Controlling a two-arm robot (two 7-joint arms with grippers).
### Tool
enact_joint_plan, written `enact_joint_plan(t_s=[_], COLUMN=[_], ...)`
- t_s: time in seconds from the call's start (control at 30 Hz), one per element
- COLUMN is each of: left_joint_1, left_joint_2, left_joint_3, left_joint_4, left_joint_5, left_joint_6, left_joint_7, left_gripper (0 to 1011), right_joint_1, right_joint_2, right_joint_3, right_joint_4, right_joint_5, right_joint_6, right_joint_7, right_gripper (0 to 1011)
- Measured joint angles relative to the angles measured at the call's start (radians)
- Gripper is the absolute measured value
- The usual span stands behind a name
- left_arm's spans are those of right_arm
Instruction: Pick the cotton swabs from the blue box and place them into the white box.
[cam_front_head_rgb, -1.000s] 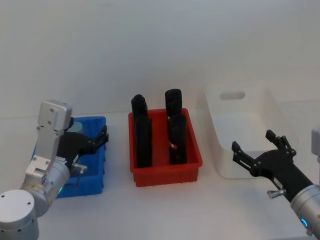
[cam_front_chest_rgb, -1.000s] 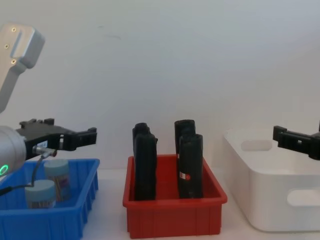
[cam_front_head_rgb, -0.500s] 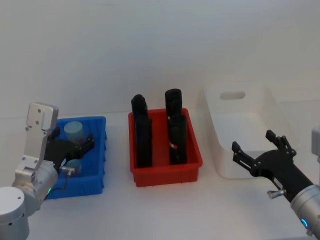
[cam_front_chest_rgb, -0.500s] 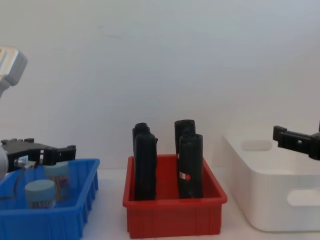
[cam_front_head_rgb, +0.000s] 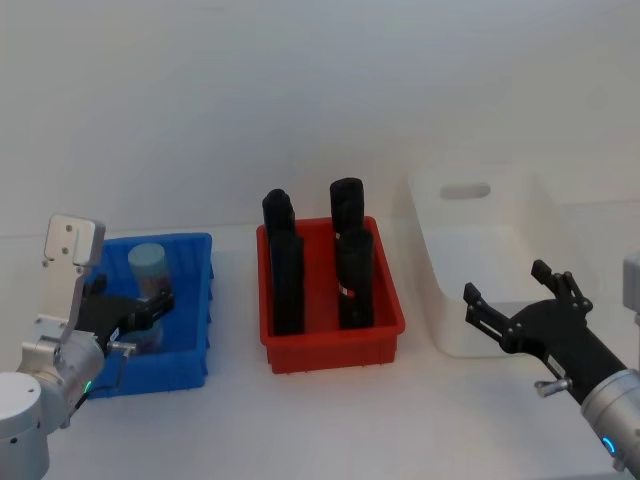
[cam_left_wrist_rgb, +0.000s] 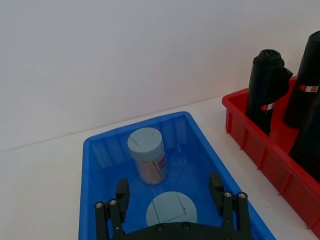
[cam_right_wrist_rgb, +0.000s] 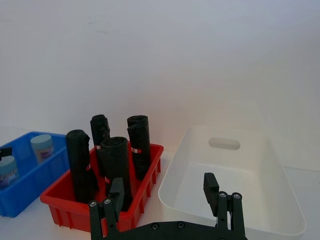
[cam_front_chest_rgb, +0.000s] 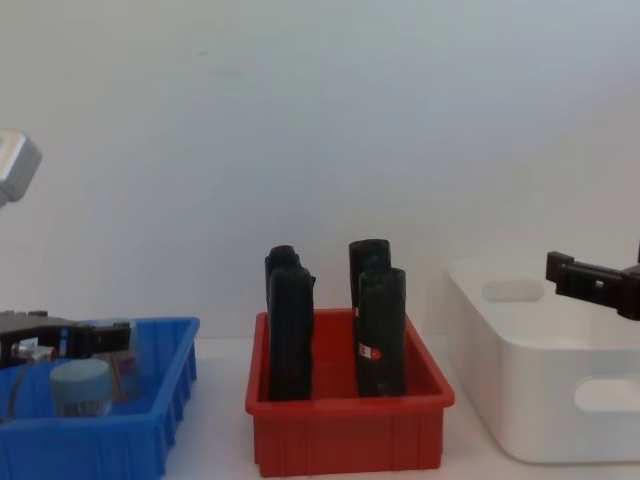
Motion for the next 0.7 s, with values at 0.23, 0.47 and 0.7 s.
enact_joint_plan(t_s=[0.23,0.47,0.7], left_joint_1=[-0.012,-0.022,-0.030], left_joint_2=[-0.007,-0.013,-0.019], left_joint_3=[-0.004,-0.006,-0.008], left_joint_4=[0.039,0.066,0.087], left_joint_5=[-0.007,-0.013,-0.019], left_joint_6=[0.013,0.017,0.020], left_joint_7=[-0.011,-0.024,-0.035], left_gripper=[1004,1004,1004], right_joint_1=[0.000,0.000,0.000], right_joint_2=[0.000,0.000,0.000], right_joint_3=[0.000,0.000,0.000], right_joint_4=[0.000,0.000,0.000], right_joint_5=[0.000,0.000,0.000], right_joint_6=[0.000,0.000,0.000], right_joint_7=[0.000,0.000,0.000], right_gripper=[1002,1002,1002])
